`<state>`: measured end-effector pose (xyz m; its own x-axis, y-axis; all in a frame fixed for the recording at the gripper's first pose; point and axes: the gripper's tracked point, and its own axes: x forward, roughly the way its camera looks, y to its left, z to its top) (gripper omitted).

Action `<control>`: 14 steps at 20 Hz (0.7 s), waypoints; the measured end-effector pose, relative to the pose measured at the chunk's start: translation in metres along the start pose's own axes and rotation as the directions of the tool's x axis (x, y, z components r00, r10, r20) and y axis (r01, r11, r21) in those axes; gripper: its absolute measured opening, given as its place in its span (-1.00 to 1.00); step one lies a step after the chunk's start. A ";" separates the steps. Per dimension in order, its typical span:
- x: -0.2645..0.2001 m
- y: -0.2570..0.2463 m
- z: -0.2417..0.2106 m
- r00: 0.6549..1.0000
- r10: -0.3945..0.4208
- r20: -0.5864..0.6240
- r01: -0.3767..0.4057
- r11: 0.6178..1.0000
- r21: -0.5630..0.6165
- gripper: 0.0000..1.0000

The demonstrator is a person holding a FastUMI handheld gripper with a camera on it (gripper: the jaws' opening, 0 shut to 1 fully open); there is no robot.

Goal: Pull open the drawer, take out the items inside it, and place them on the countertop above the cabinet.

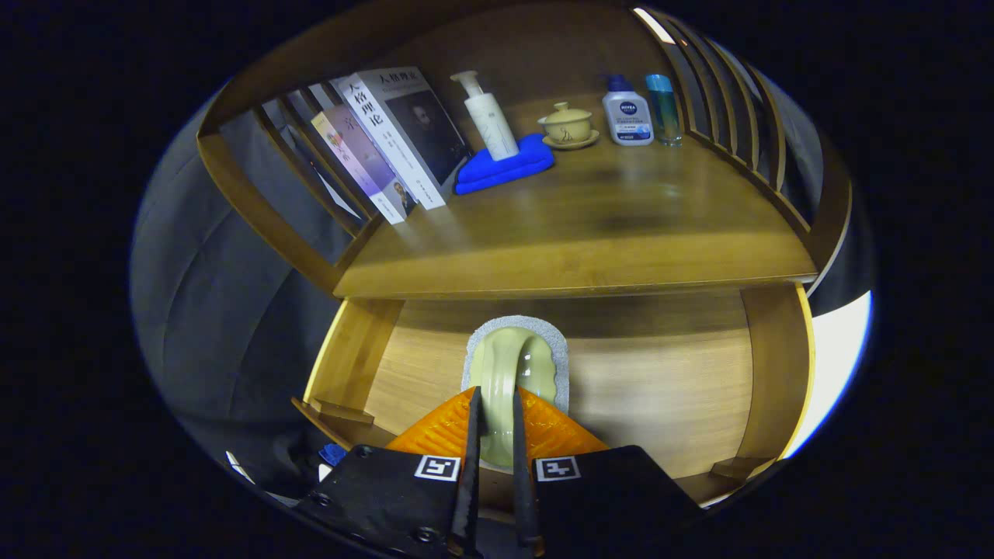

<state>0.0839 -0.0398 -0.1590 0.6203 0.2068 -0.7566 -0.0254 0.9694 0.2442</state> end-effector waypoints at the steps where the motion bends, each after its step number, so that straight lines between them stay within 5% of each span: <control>1: -0.006 0.002 0.005 1.000 0.012 0.014 -0.012 1.000 0.002 -0.57; 14: -0.006 -0.005 0.111 0.989 0.018 0.148 -0.025 0.999 0.043 -0.57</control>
<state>0.1676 -0.0606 -0.0884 0.7292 0.2022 -0.6537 -0.0066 0.9574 0.2888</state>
